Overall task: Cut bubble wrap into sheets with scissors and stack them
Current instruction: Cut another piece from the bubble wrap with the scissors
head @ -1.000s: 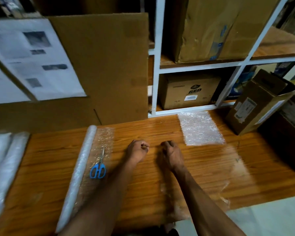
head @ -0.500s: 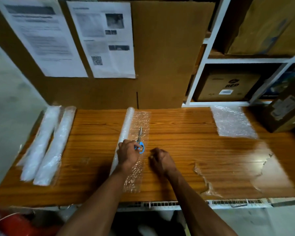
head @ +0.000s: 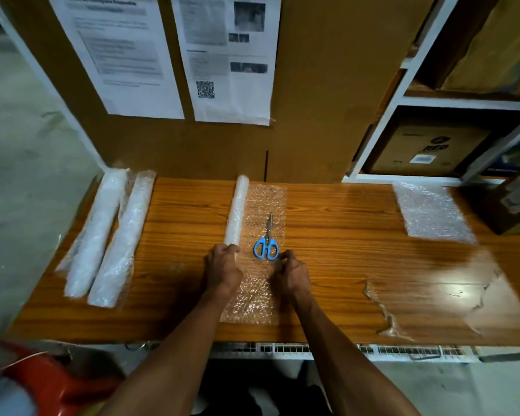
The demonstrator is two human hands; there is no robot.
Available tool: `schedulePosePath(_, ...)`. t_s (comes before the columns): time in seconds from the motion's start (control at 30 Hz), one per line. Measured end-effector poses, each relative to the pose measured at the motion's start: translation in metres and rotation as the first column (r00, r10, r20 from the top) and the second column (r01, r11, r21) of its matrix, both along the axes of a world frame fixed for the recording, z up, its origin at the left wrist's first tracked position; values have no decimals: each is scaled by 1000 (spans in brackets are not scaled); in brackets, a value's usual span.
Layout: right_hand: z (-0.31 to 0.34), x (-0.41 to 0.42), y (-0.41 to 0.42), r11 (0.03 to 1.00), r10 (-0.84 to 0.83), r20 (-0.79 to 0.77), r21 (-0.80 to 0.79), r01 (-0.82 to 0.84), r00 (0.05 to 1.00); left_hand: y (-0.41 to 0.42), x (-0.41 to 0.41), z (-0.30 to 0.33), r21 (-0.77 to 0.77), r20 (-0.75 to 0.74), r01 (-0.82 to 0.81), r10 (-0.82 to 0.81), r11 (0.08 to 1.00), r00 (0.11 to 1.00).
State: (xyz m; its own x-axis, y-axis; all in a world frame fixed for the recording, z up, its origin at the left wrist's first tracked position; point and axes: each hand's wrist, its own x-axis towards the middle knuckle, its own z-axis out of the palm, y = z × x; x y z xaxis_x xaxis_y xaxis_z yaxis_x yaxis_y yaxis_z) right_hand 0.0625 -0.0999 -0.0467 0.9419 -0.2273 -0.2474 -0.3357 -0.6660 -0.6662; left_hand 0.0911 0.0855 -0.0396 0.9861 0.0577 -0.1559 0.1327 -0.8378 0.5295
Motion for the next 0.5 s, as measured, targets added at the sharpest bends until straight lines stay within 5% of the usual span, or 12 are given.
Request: schedulePosePath(0.5,-12,-27,-75,985,-169,-13,38,169,986,-40,12,3,-194,-39,234,-246,953,969)
